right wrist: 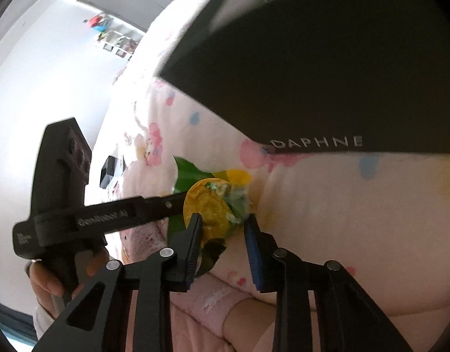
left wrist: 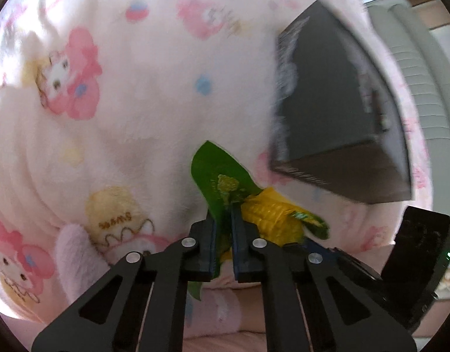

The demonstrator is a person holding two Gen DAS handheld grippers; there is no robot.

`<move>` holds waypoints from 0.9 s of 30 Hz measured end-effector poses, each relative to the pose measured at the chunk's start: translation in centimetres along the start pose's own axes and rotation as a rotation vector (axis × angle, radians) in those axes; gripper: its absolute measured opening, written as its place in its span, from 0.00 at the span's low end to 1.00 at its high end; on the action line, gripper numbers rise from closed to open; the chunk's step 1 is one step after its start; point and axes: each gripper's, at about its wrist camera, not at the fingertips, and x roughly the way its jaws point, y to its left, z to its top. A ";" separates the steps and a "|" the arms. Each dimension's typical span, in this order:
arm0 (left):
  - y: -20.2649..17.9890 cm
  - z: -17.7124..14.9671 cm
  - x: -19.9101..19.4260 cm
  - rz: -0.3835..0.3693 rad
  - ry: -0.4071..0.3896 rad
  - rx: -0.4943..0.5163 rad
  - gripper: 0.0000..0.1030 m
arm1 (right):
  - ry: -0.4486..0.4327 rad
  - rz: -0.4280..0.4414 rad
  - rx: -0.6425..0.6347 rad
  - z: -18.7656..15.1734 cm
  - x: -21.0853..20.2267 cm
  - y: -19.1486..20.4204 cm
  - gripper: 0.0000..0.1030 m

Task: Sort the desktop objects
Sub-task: 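Move the held snack bag over the open box with the left gripper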

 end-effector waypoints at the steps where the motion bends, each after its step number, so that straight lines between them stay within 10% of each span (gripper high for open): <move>1: -0.3 -0.3 -1.2 -0.032 -0.040 0.016 0.04 | -0.009 -0.001 -0.018 0.0 -0.7 0.4 0.22; 14: -12.0 1.2 -4.9 -0.155 -0.181 0.168 0.04 | -0.223 0.082 -0.087 3.1 -10.4 3.7 0.21; 27: -27.6 9.9 8.5 -0.172 -0.020 0.315 0.04 | -0.324 -0.142 0.056 10.6 -15.4 -5.6 0.21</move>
